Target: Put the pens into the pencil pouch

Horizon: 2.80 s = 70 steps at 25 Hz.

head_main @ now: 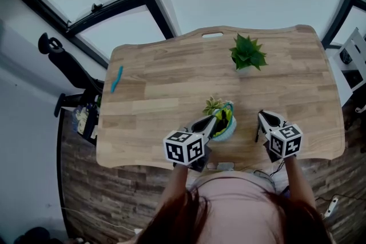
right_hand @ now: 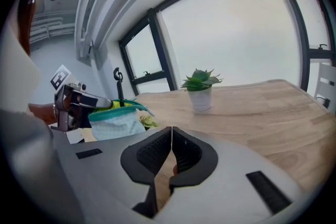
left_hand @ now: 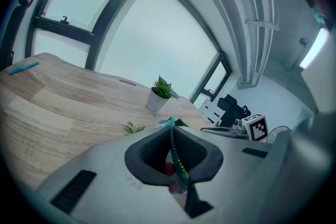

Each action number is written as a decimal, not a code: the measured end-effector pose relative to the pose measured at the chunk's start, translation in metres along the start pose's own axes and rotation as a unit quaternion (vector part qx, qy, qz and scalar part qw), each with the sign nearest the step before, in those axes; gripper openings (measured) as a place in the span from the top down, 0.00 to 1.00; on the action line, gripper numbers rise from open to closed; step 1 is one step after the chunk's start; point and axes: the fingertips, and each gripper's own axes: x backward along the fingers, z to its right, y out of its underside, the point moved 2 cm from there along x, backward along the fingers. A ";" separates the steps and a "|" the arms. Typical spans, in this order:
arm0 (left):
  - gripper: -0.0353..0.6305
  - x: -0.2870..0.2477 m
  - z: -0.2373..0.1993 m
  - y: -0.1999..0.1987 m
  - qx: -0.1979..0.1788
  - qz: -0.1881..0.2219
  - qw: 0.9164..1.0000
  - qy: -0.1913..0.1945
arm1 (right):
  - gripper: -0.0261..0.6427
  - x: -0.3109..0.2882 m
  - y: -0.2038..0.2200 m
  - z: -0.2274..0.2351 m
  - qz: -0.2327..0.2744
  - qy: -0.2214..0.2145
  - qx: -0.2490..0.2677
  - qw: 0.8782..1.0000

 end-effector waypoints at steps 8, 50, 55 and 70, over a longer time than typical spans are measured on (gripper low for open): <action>0.93 -0.003 0.001 0.003 0.005 -0.003 1.000 0.007 | 0.91 -0.017 0.039 0.025 -0.093 0.029 -0.010 0.995; 0.93 -0.007 0.001 0.004 0.014 -0.006 1.000 0.011 | 0.89 -0.039 0.070 0.056 -0.194 0.097 -0.115 0.969; 0.93 -0.006 0.001 0.005 0.009 -0.006 1.000 0.009 | 0.89 -0.038 0.048 0.046 -0.150 0.078 -0.125 0.978; 0.93 -0.005 0.006 0.005 -0.001 -0.005 1.000 0.009 | 0.89 -0.012 -0.055 0.012 0.059 -0.017 -0.198 0.978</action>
